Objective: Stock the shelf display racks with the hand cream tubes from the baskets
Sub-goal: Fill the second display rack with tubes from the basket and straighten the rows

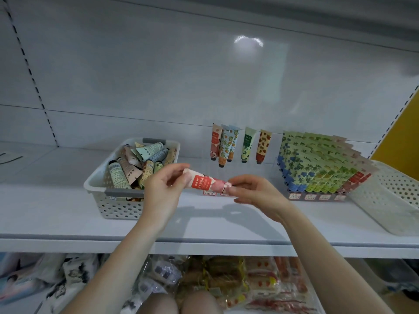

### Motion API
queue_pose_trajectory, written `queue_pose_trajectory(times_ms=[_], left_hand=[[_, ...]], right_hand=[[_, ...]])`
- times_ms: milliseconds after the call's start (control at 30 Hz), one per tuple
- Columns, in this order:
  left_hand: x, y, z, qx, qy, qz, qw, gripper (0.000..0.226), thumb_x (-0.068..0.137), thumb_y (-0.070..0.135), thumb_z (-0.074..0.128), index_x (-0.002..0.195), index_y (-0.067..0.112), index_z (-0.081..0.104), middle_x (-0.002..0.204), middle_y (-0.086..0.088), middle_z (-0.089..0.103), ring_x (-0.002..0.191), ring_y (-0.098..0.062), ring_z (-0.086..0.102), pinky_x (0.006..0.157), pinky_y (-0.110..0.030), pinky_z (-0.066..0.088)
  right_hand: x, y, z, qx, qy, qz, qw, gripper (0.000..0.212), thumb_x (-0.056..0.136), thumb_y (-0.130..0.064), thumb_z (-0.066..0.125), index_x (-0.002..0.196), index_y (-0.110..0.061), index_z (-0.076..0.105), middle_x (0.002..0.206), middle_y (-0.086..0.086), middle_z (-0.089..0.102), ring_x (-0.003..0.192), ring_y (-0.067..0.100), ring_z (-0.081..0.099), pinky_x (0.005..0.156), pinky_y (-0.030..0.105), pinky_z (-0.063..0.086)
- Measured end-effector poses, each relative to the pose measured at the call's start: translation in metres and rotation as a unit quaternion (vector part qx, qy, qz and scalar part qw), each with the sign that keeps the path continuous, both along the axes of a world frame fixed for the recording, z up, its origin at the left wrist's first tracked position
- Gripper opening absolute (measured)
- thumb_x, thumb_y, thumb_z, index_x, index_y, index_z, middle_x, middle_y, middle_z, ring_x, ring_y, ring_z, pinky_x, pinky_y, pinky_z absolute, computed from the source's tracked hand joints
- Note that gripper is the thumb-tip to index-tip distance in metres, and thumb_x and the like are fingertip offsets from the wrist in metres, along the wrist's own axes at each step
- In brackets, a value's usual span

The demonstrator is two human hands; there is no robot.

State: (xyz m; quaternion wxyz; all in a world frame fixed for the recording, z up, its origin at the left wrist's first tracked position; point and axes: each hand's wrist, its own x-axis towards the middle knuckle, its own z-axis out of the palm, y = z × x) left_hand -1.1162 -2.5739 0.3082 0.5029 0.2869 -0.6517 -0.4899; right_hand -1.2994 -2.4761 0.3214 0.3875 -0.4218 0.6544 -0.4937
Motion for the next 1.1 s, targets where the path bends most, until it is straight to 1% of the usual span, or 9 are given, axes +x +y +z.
queue_pose_trajectory(times_ms=[133,200,467,567,733,833,967,1033,1100], left_hand=[[-0.005,0.003,0.003,-0.145,-0.105,0.010,0.984,0.020,0.084,0.003,0.064,0.093,0.020,0.068,0.086,0.018,0.061,0.080,0.002,0.057,0.074,-0.003,0.042],[-0.011,0.005,0.006,-0.181,-0.116,0.013,0.977,0.018,0.083,0.001,0.065,0.096,0.011,0.072,0.089,0.013,0.063,0.079,0.000,0.058,0.075,0.000,0.040],[-0.033,-0.006,0.012,-0.192,-0.104,0.001,0.976,0.028,0.086,0.000,0.060,0.113,0.007,0.066,0.099,-0.004,0.070,0.085,-0.006,0.060,0.075,-0.001,0.041],[-0.038,-0.009,-0.004,-0.184,-0.103,0.041,0.977,0.033,0.091,0.004,0.054,0.124,0.002,0.057,0.117,-0.009,0.063,0.104,-0.014,0.058,0.090,-0.017,0.042],[-0.039,-0.017,-0.065,-0.189,-0.321,-0.042,0.927,0.040,0.096,0.022,0.047,0.133,0.007,0.046,0.137,-0.008,0.049,0.127,-0.021,0.043,0.104,-0.023,0.030],[-0.040,-0.028,-0.083,-0.192,-0.439,-0.040,0.877,0.033,0.098,0.030,0.041,0.123,0.010,0.049,0.130,-0.005,0.050,0.122,-0.020,0.043,0.104,-0.032,0.033],[-0.039,-0.033,-0.091,-0.231,-0.485,-0.015,0.843,0.025,0.098,0.031,0.036,0.095,0.011,0.051,0.103,-0.003,0.050,0.105,-0.018,0.045,0.094,-0.033,0.036],[-0.040,-0.033,-0.093,-0.236,-0.478,-0.012,0.846,0.024,0.098,0.030,0.036,0.092,0.012,0.050,0.101,-0.003,0.049,0.102,-0.017,0.044,0.093,-0.033,0.036],[-0.040,-0.034,-0.095,-0.237,-0.471,-0.008,0.849,0.022,0.098,0.031,0.036,0.088,0.014,0.046,0.101,-0.003,0.049,0.101,-0.017,0.044,0.092,-0.032,0.036]], right_hand=[[0.010,-0.004,0.003,-0.044,0.245,0.009,0.968,0.031,0.078,-0.018,0.073,0.107,-0.017,0.064,0.099,-0.006,0.065,0.092,0.009,0.061,0.080,0.016,0.049],[0.017,-0.007,0.003,-0.062,0.291,0.037,0.954,0.023,0.080,-0.016,0.072,0.103,-0.015,0.067,0.093,-0.007,0.065,0.086,0.010,0.061,0.075,0.015,0.047],[0.017,-0.019,-0.001,-0.051,0.288,0.035,0.956,0.014,0.078,-0.013,0.072,0.090,-0.016,0.065,0.082,-0.003,0.066,0.071,0.009,0.061,0.069,0.016,0.049],[0.006,-0.028,-0.001,-0.025,0.299,-0.004,0.954,0.012,0.078,-0.015,0.072,0.085,-0.015,0.063,0.080,-0.004,0.066,0.071,0.011,0.062,0.066,0.019,0.050],[-0.022,-0.063,0.020,-0.056,0.323,-0.165,0.930,0.021,0.080,-0.018,0.069,0.092,-0.002,0.063,0.085,0.009,0.069,0.072,0.019,0.064,0.060,0.025,0.052],[-0.024,-0.094,0.039,-0.091,0.307,-0.218,0.922,0.021,0.084,-0.017,0.064,0.098,-0.004,0.057,0.084,0.001,0.064,0.060,0.006,0.055,0.042,0.009,0.041],[-0.018,-0.133,0.039,-0.121,0.282,-0.236,0.922,0.016,0.091,-0.013,0.055,0.102,-0.002,0.053,0.074,0.000,0.057,0.047,-0.001,0.050,0.037,0.009,0.037],[-0.016,-0.148,0.030,-0.107,0.293,-0.231,0.922,0.011,0.092,-0.011,0.050,0.098,-0.003,0.051,0.073,0.004,0.055,0.052,0.009,0.052,0.035,0.011,0.035],[-0.014,-0.162,0.022,-0.086,0.310,-0.225,0.920,0.007,0.090,-0.009,0.047,0.093,-0.003,0.050,0.083,0.015,0.061,0.063,0.025,0.060,0.041,0.022,0.042]])
